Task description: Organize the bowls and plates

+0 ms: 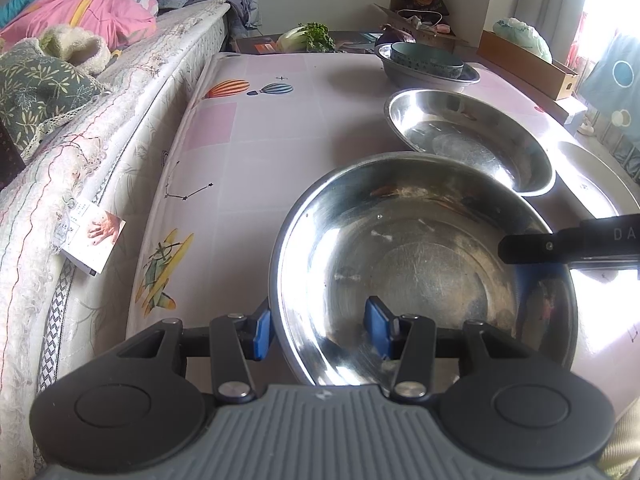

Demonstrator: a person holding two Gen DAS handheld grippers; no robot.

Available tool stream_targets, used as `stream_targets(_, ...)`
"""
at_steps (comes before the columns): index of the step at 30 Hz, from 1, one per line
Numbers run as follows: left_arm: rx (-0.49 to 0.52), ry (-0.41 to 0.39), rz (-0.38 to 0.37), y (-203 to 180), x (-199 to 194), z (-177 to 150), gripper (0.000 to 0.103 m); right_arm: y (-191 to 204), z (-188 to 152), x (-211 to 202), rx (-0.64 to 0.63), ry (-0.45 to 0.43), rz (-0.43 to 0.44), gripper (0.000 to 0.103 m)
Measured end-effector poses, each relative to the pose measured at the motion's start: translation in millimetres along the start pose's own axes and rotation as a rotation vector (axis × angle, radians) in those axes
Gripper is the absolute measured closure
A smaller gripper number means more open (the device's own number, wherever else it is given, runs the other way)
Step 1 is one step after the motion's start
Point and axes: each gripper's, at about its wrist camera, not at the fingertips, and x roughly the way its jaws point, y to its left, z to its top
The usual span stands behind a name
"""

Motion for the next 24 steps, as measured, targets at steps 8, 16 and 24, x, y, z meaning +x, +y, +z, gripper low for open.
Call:
stream_targets(8, 0.000, 0.000, 0.000, 0.0, 0.2, -0.3, 0.055, -0.2, -0.2, 0.0, 0.001, 0.001, 0.001, 0.079)
stream_targets(16, 0.000, 0.000, 0.000, -0.2, 0.3, -0.6, 0.055, -0.2, -0.2, -0.1, 0.000, 0.000, 0.001, 0.079)
stream_targets(24, 0.003, -0.003, 0.003, -0.2, -3.1, 0.0, 0.055, 0.8, 0.4, -2.3, 0.000, -0.003, 0.002, 0.079)
